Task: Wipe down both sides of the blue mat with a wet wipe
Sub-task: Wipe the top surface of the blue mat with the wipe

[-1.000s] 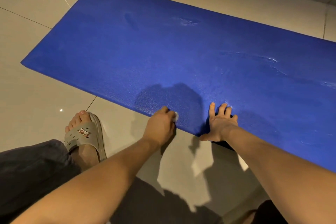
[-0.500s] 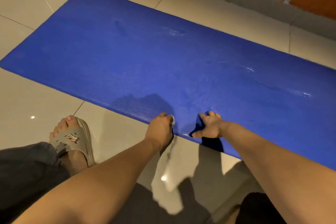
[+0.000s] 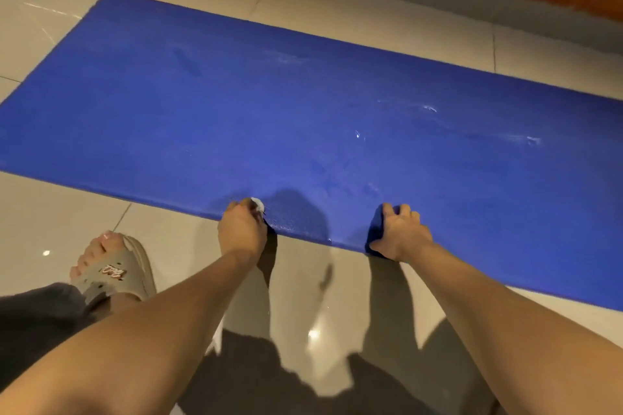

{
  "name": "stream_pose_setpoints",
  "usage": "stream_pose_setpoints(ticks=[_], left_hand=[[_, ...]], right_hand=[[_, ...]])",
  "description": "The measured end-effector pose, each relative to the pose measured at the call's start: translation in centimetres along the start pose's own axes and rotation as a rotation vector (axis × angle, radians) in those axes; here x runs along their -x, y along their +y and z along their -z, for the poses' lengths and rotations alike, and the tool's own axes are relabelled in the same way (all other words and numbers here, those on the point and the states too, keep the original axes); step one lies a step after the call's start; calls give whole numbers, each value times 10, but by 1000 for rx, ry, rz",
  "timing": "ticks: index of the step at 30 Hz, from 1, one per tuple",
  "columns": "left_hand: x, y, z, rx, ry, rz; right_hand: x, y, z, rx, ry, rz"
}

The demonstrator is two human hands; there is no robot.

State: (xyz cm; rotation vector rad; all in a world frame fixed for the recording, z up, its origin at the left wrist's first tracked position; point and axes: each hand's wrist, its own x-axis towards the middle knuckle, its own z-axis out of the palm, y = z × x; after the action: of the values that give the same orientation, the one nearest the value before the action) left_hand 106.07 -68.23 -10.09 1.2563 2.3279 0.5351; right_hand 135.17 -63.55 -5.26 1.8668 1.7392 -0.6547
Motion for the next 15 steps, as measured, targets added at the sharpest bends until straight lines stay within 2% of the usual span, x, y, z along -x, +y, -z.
stream_pose_setpoints(ticks=[3,5,10,15], left_hand=[[20,20,-16,90,21,3],[33,40,-32,153,-12,7],[67,80,-60,157,-81,3],[105,114,-88,139,-202,-127]], right_hand=[[-6,43,-4,2,-22,-218],[-9,62,-7,-2,-77,-288],[-15,66,-12,54,-80,-253],[-21,65,-7,103,-127,-239]])
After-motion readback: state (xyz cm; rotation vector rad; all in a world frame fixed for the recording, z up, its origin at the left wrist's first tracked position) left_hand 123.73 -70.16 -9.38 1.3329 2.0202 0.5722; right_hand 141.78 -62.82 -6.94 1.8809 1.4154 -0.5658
